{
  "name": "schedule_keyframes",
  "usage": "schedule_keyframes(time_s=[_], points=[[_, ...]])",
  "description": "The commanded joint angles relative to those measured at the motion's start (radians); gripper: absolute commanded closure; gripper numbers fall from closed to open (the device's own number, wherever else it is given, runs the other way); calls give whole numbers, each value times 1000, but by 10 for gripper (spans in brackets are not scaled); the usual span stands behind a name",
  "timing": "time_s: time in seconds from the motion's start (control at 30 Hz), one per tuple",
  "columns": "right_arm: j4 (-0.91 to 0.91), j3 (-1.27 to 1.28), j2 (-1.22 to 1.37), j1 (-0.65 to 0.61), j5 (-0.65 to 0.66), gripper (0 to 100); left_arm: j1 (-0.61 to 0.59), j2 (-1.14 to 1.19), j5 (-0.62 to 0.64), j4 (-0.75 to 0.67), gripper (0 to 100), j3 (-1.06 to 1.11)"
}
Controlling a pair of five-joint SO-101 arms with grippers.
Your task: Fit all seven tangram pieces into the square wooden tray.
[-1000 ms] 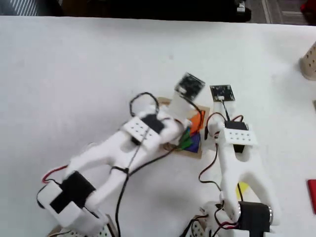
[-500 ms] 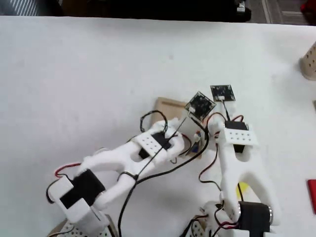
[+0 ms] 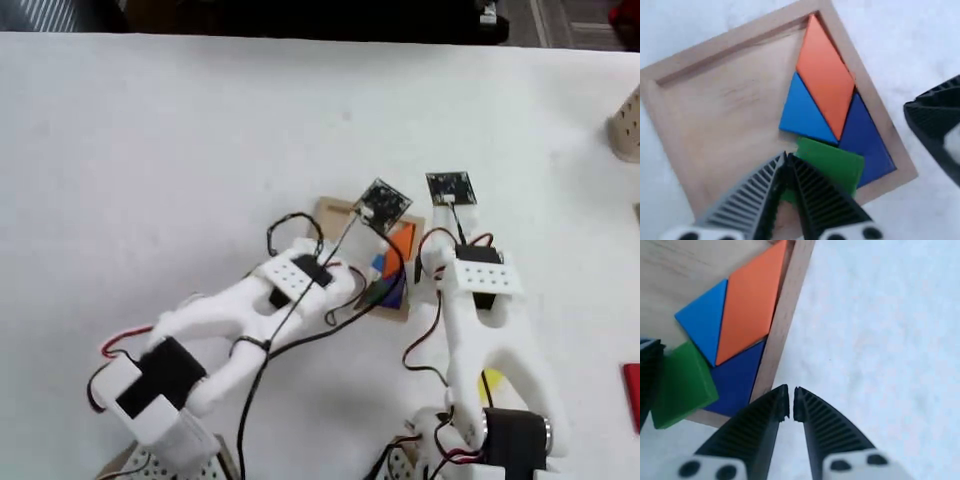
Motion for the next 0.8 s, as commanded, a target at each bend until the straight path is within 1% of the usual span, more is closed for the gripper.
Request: schedule_keyframes(time_s=[0.0,0.17,0.33,0.4,0.53,0.57,0.63,0.77], points=[[-16,-6,-28,1,-6,980,-19,-28,26,14,979,-43],[-16,-6,-28,1,-3,980,-36,-54,31,11,979,-51],[-16,-6,-28,-1,-2,979,-31,-237,32,2,979,31],[-16,-6,-28,-1,-2,979,-25,-325,32,-46,979,110],[-16,-6,-28,-7,-2,979,51,-430,32,-221,979,278],[-16,-6,-28,-16,-2,979,77,-427,32,-244,979,290],[-16,-5,-28,-22,-2,980,113,-400,32,-245,979,292],[-16,-5,-28,-19,-2,980,107,-271,29,-244,979,230]])
